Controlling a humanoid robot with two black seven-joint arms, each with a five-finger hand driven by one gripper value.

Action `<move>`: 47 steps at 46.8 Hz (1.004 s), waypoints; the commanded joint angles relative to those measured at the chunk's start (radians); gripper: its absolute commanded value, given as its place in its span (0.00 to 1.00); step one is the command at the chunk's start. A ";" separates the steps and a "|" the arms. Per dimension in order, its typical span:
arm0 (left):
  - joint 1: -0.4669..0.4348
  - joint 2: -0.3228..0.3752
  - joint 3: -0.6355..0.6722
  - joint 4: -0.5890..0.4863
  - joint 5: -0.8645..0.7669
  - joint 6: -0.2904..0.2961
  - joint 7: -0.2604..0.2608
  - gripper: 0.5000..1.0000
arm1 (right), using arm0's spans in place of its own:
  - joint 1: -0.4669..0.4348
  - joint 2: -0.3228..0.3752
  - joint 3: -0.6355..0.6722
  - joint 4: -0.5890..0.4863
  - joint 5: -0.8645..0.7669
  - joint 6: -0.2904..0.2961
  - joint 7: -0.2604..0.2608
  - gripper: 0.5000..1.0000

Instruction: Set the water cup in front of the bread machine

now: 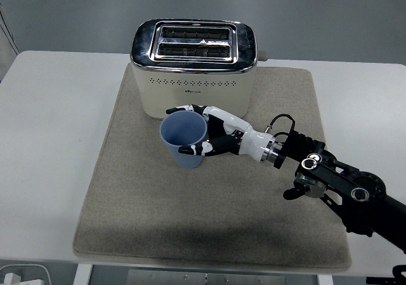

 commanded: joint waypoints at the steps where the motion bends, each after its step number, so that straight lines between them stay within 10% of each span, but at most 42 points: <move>1: 0.000 0.000 0.000 0.000 0.000 0.000 0.000 1.00 | 0.000 0.006 -0.002 -0.003 0.000 -0.007 0.002 0.72; 47: 0.000 0.000 0.000 0.000 0.000 -0.001 0.000 1.00 | 0.001 -0.007 0.000 -0.015 0.003 -0.003 0.002 0.85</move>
